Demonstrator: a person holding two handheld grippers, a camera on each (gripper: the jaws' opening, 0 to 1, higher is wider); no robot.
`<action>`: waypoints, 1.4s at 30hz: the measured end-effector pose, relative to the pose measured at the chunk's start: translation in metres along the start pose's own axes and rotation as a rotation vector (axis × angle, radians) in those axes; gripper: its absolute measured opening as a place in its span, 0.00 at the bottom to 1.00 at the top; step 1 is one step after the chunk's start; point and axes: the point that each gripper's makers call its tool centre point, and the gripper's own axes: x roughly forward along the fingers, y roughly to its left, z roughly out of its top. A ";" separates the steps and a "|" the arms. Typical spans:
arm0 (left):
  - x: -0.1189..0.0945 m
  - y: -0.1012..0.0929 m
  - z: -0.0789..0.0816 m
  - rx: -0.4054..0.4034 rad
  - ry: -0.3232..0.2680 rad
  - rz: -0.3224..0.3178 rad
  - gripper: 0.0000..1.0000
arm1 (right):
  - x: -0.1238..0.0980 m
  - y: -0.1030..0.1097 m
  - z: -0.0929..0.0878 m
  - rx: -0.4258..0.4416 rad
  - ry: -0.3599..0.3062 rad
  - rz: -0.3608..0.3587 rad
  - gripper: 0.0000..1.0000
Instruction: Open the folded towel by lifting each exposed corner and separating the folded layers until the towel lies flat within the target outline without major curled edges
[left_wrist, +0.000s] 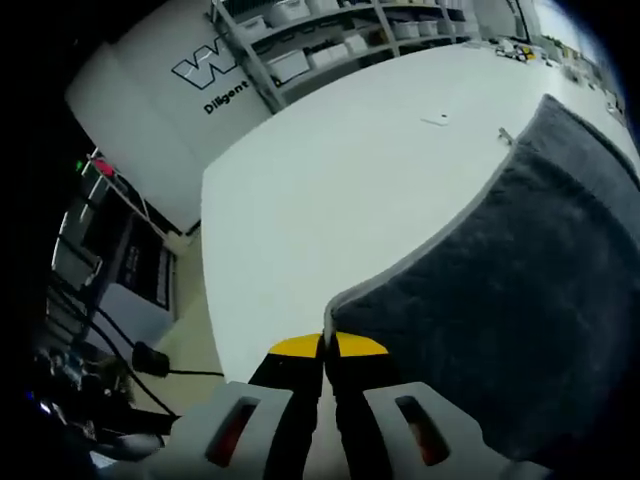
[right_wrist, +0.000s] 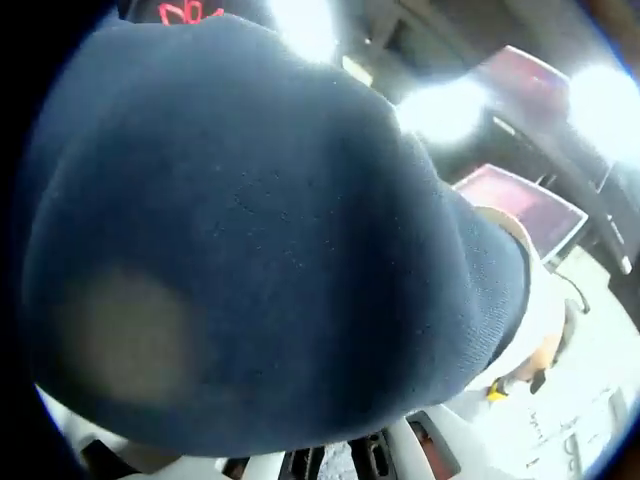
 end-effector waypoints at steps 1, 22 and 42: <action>-0.001 0.001 0.001 -0.002 -0.007 0.000 0.03 | 0.002 -0.001 0.000 -0.004 0.002 -0.002 0.00; 0.014 -0.007 -0.016 -0.012 0.046 -0.013 0.04 | 0.006 0.005 -0.005 0.021 0.013 0.028 0.00; -0.054 -0.021 0.004 0.003 -0.015 -0.036 0.18 | -0.009 -0.006 0.005 0.297 -0.150 0.086 0.05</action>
